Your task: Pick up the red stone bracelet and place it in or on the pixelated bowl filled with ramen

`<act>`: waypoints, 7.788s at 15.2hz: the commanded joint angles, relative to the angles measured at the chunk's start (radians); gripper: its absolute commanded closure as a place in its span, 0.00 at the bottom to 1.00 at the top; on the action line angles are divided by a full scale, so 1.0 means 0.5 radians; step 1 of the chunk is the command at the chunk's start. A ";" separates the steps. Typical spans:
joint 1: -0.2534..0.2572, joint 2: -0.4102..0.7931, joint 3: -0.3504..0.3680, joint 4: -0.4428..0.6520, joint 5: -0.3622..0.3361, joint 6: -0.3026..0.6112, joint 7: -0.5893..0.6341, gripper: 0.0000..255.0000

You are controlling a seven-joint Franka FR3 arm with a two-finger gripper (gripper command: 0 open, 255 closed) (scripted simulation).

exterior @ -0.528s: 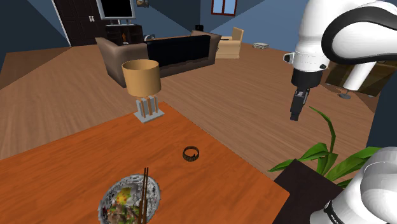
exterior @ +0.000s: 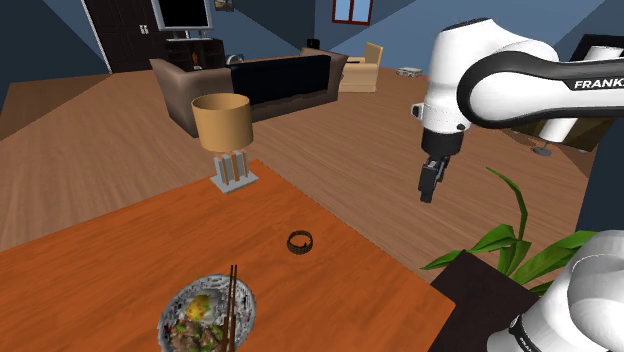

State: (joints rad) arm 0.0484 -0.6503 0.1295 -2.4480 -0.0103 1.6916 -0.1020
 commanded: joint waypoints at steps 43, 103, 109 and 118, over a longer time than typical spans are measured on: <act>0.299 2.326 0.292 1.190 -0.191 1.265 0.694 0.00; 0.789 2.346 0.498 2.131 -0.241 0.355 1.293 1.00; 1.075 2.675 0.500 2.664 -0.340 0.153 1.505 1.00; 1.284 2.988 0.475 3.074 -0.407 0.066 1.610 1.00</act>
State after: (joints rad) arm 0.6924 0.8448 0.3670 -0.8951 -0.2134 1.7096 0.7010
